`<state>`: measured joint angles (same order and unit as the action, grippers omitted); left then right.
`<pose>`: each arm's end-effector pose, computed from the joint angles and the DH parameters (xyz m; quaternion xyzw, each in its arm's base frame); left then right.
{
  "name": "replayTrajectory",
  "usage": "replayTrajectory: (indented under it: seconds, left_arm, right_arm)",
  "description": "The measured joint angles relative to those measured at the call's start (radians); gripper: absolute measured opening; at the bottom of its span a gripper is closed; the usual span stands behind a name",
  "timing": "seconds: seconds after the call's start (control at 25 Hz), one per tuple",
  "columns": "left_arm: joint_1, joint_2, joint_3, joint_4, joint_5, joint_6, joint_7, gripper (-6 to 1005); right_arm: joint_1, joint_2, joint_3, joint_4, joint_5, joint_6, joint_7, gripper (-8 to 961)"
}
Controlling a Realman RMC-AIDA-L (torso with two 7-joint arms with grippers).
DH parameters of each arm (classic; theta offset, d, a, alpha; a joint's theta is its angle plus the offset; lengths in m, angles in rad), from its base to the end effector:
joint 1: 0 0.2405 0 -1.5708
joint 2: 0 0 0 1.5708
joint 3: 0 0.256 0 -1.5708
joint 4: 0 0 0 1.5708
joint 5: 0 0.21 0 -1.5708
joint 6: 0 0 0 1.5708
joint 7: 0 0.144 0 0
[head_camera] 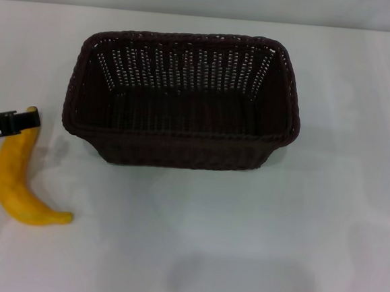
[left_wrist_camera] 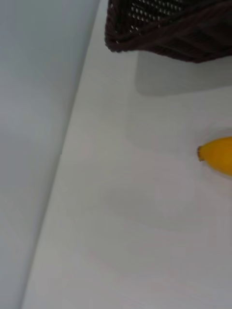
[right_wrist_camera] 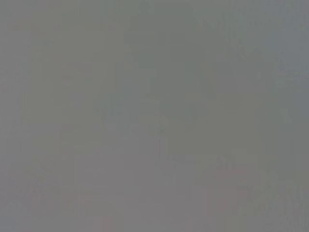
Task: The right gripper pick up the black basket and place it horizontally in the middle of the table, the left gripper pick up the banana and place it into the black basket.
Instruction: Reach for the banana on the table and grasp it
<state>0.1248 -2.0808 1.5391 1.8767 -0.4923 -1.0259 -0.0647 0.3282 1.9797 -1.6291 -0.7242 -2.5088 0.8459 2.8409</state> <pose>-0.2516 0.2766 0.0645 -0.6900 -0.5723 -0.0766 0.4365 0.3019 0.3888 0.1147 -0.5647 0.1465 0.2568 0.7705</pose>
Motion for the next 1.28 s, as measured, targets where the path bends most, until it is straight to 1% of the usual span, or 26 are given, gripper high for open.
replayTrajectory:
  seconds: [0.28,0.52,0.76,1.08,1.2,1.24,1.28]
  left_arm:
    - [-0.006,0.001,-0.002,-0.043,-0.007,0.029,0.000,697]
    - [-0.033,0.002,-0.010,-0.081,-0.007,0.039,0.000,705]
    - [-0.079,0.003,-0.027,-0.138,-0.008,0.038,0.000,714]
    - [-0.097,0.003,-0.051,-0.179,-0.007,0.046,-0.002,725]
    - [-0.109,0.004,-0.064,-0.171,-0.006,0.004,-0.013,727]
    - [-0.118,0.004,-0.071,-0.157,-0.004,-0.040,-0.022,727]
    - [-0.121,0.004,-0.073,-0.150,-0.002,-0.055,-0.025,727]
  right_arm:
    - [0.001,-0.004,0.000,-0.012,-0.001,-0.007,0.000,723]
    - [0.003,-0.008,0.000,-0.014,0.000,-0.008,-0.001,723]
    - [0.002,-0.007,0.026,-0.021,-0.007,-0.024,-0.002,723]
    - [0.000,-0.011,0.039,-0.035,-0.009,-0.040,-0.003,722]
    - [0.000,-0.012,0.040,-0.040,-0.010,-0.047,-0.004,722]
    - [0.000,-0.013,0.040,-0.041,-0.010,-0.047,-0.004,722]
    - [0.000,-0.013,0.040,-0.041,-0.010,-0.047,-0.005,722]
